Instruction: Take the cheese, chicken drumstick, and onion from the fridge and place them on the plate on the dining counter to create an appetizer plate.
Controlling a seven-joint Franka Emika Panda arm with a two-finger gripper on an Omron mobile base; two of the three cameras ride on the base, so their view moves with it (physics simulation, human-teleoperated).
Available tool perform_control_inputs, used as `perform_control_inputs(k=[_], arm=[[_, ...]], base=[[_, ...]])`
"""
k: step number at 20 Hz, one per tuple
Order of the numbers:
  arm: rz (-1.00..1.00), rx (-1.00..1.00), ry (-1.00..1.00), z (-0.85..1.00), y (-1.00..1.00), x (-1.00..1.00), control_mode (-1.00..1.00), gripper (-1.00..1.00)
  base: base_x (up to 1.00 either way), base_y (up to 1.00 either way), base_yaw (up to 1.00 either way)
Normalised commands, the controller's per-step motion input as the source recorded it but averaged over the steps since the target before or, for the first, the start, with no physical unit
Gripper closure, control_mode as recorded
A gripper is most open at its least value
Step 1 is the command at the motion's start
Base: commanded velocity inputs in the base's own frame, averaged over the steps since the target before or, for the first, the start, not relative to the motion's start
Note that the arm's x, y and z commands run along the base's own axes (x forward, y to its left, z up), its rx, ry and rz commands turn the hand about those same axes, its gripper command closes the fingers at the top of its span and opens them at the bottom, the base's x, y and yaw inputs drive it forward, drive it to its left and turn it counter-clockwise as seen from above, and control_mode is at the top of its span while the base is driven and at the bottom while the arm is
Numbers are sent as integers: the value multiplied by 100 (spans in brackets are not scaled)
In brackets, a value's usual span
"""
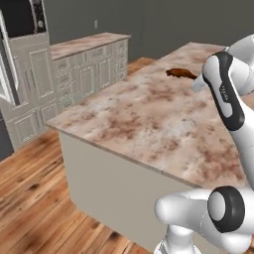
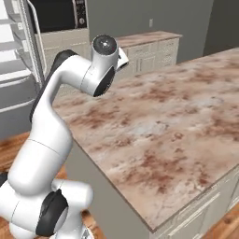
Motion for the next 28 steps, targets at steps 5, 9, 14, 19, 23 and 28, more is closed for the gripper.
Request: perform_control_inputs(k=[5,9,14,19,23,28], arm=[[0,0,0,0,0,0,100,100],[0,0,0,0,0,0,100,100],[0,0,0,0,0,0,100,100],[0,0,0,0,0,0,100,100],[0,0,0,0,0,0,100,100],[0,0,0,0,0,0,100,100]], base=[[-100,-71,-28],[-99,-81,-28],[-76,-84,-28],[-29,-81,-29],[31,-57,-32],[97,-20,-32]])
